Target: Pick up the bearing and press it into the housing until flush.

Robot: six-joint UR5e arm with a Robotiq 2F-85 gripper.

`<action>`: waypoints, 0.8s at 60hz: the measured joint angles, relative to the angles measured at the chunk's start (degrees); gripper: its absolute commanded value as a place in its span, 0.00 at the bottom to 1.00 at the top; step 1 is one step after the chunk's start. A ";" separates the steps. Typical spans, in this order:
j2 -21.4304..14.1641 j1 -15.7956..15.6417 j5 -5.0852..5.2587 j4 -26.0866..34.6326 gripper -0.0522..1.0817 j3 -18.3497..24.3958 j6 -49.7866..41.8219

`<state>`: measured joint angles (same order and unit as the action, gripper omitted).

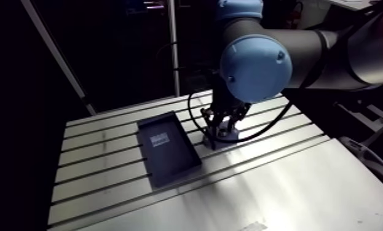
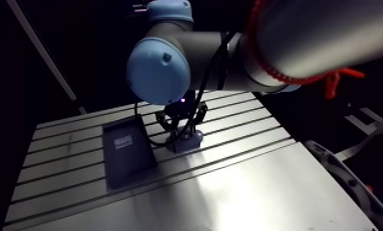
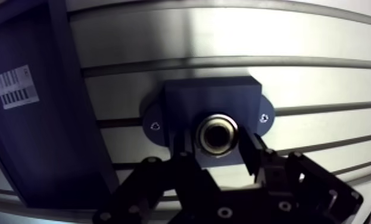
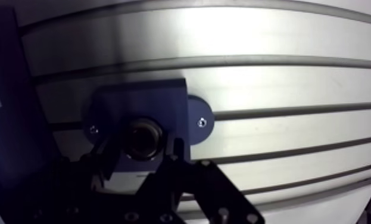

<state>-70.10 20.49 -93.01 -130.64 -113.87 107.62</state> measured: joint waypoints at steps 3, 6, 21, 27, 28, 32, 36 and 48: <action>-0.11 0.00 0.01 -0.01 0.13 0.06 0.01; -0.25 0.00 0.01 0.00 0.12 0.13 0.04; -0.67 -0.01 0.05 0.07 0.10 0.44 0.09; -0.89 -0.06 0.18 0.11 0.11 0.69 0.09; -0.94 -0.07 0.20 0.11 0.12 0.73 0.09; -1.14 -0.13 0.27 0.14 0.14 0.91 0.09; -1.29 -0.17 0.34 0.17 0.19 1.02 0.08; -1.77 -0.32 0.38 0.45 0.58 1.63 -0.22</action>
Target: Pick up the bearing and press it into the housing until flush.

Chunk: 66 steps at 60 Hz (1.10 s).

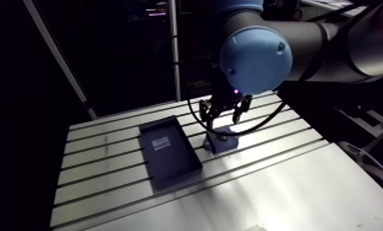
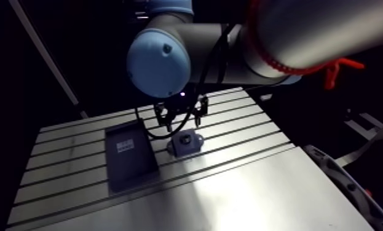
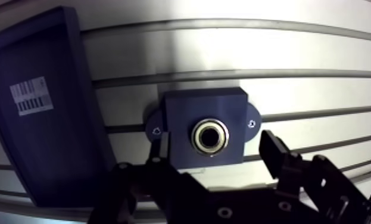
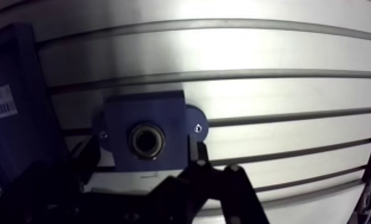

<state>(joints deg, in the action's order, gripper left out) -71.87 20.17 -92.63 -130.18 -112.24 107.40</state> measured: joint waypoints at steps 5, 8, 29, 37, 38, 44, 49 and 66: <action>-0.30 -0.02 -0.01 0.52 0.71 0.40 -0.20; -0.43 -0.02 -0.03 0.98 0.74 0.63 -0.30; -0.67 0.01 0.14 2.91 0.82 1.22 -0.50; -0.54 0.03 0.16 3.00 0.83 1.25 -0.53; -0.51 0.03 0.16 3.01 0.84 1.26 -0.54; -0.40 0.04 0.10 3.06 0.85 1.26 -0.57; -0.34 0.04 0.03 3.11 0.86 1.27 -0.60; -0.03 0.11 -0.08 3.24 0.86 1.18 -0.65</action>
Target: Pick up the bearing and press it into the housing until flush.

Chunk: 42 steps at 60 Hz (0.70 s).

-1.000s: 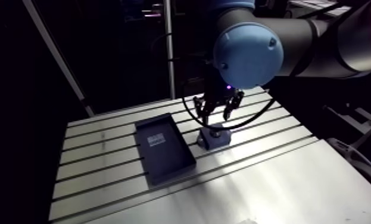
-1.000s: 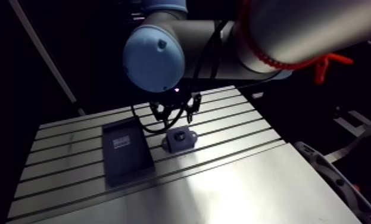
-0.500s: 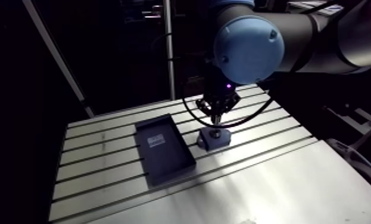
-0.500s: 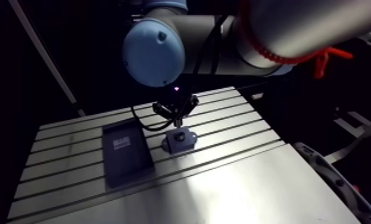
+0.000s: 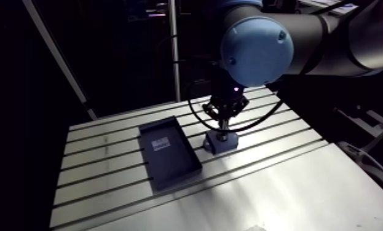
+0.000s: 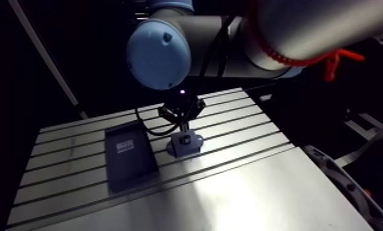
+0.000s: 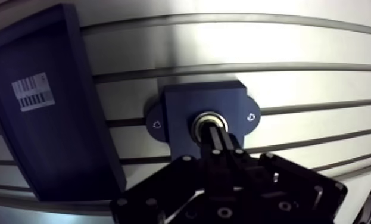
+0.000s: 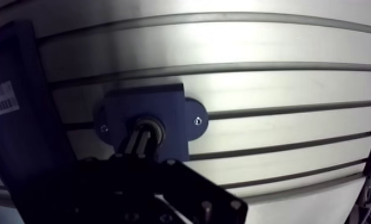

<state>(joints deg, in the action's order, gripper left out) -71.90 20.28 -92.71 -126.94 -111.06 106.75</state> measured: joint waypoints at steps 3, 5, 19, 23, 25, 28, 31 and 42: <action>0.08 0.01 0.03 -0.01 0.86 -0.06 0.00; 0.12 0.01 0.04 -0.02 0.86 -0.09 0.00; 0.39 0.07 0.19 -0.11 0.85 -0.29 0.06; 0.52 0.08 0.20 -0.14 0.85 -0.35 0.06; 0.59 0.08 0.20 -0.16 0.85 -0.38 0.07; 0.70 0.09 0.21 -0.19 0.85 -0.43 0.08; 0.82 0.10 0.20 -0.23 0.85 -0.47 0.08; 1.13 0.11 0.14 -0.33 0.85 -0.56 0.19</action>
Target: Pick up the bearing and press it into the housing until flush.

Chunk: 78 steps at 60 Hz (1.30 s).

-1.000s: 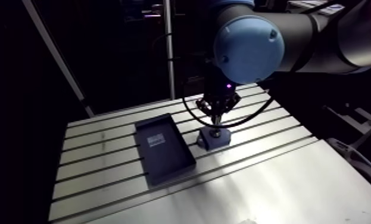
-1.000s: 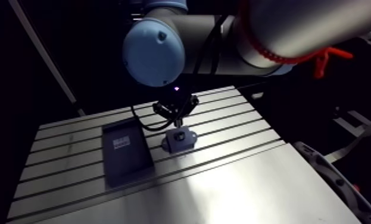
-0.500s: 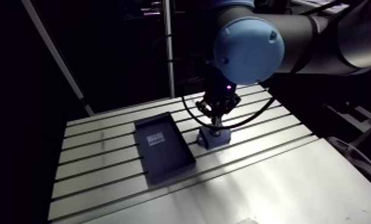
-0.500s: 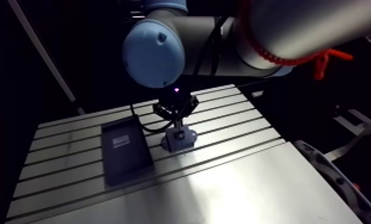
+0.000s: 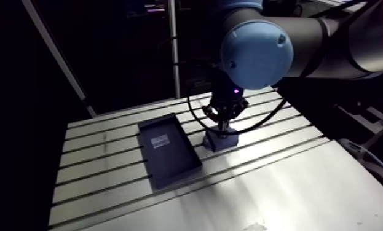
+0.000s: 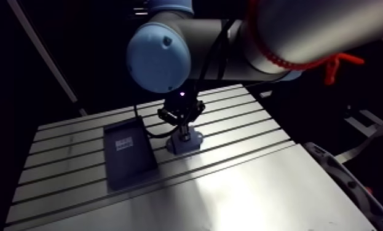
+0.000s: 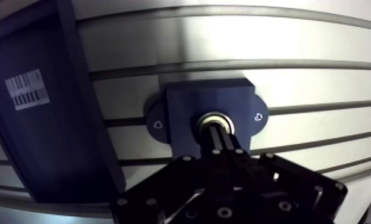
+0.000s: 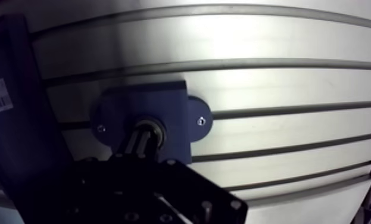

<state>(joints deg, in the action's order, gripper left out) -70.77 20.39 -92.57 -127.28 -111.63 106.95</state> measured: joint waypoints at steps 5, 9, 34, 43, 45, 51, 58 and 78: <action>0.07 0.00 -0.02 -0.02 0.85 -0.02 0.07; 0.11 0.00 -0.03 -0.03 0.85 -0.03 0.13; 0.59 0.00 -0.13 -0.09 0.85 -0.05 0.25; 0.73 0.00 -0.17 -0.12 0.85 -0.05 0.24; 0.75 0.00 -0.18 -0.12 0.85 -0.05 0.24; 0.80 0.00 -0.19 -0.12 0.85 -0.05 0.24; 0.83 0.00 -0.20 -0.14 0.85 -0.05 0.26; 0.93 0.00 -0.23 -0.28 0.85 -0.01 0.32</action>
<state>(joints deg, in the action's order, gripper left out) -69.84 20.40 -92.80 -127.56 -111.63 107.26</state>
